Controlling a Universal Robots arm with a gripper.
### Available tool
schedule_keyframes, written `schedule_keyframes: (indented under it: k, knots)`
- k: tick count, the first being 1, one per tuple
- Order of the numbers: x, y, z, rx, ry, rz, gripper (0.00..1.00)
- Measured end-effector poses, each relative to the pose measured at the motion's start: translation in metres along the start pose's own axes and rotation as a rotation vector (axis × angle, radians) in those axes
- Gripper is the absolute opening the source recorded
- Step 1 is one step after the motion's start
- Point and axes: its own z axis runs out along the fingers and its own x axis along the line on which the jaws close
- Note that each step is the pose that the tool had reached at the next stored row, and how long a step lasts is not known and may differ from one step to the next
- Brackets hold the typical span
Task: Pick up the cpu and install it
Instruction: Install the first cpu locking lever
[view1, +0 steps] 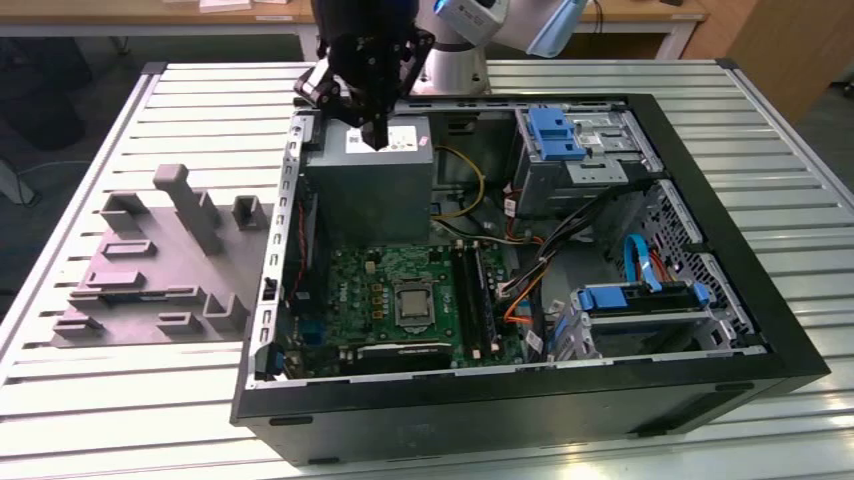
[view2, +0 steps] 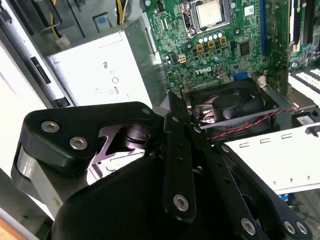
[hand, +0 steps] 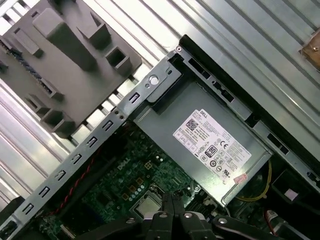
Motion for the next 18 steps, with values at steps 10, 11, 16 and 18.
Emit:
schedule_keyframes:
  k: [10,11,16,18]
  knots:
    - [0.0049,-0.0053,0.0011,-0.0014,0.0028,-0.057,0.11]
    - [0.0049,-0.0053,0.0015,-0.0018,0.0035,-0.075,0.11]
    - [-0.0001,-0.0107,0.0046,-0.0029,0.0052,-0.114,0.11]
    - [-0.0057,-0.016,0.0065,-0.0028,0.0052,-0.114,0.11]
